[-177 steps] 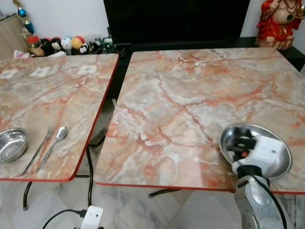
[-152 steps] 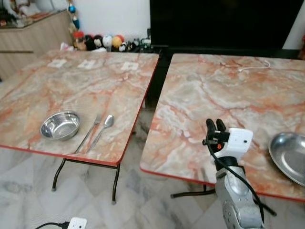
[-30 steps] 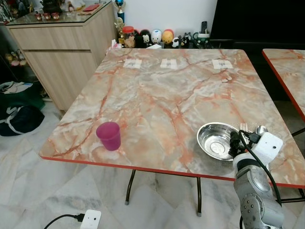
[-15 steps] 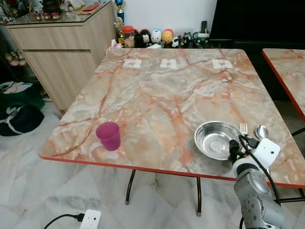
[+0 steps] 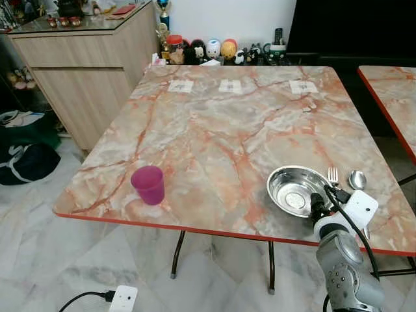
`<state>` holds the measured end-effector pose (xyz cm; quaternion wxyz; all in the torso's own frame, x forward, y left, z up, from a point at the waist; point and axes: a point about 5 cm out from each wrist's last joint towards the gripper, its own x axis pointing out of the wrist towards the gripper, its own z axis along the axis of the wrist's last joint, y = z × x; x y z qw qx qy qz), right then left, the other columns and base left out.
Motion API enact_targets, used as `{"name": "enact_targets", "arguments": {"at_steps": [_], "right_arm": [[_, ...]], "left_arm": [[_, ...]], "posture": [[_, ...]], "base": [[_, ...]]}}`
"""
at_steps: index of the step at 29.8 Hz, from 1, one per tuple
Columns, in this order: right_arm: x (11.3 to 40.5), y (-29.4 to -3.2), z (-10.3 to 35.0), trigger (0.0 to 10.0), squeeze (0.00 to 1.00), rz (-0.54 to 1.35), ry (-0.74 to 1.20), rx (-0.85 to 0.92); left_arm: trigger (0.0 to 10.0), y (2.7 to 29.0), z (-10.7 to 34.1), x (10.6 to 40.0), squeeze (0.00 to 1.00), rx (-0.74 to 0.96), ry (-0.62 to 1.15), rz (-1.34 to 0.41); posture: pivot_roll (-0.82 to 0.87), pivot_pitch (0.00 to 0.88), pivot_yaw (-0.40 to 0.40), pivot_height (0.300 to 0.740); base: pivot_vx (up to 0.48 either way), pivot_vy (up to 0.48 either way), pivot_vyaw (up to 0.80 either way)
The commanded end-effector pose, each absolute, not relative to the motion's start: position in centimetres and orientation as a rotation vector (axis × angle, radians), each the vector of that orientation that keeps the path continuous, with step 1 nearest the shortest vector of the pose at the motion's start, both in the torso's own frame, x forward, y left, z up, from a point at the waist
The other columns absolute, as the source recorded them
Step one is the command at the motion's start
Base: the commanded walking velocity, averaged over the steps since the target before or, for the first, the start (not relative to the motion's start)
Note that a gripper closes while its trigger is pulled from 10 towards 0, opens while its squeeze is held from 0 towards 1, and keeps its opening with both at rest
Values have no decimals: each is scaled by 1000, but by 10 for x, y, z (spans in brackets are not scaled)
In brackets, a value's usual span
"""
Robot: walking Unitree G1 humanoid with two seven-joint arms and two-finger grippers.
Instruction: Setting the table
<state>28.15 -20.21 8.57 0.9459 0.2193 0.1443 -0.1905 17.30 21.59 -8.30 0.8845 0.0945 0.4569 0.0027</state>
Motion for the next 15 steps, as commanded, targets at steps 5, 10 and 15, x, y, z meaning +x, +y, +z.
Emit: {"name": "enact_targets", "arguments": {"at_steps": [5,10,15], "right_arm": [[284,-199,85,0,0,-378,308,459],[285,-196,86,0,0,-374,303,465],[285,-196,86,0,0,-381,298,467]], "left_arm": [[10000,220,-84,169,0,212,968,12],[10000,220,-84,170,0,214,966,12],[10000,220,-83,171,0,215,966,11]], "posture": [[-123,32,47,740],[-123,32,45,740],[-126,30,47,740]], "base": [[0,0,0],[0,0,0],[0,0,0]]}}
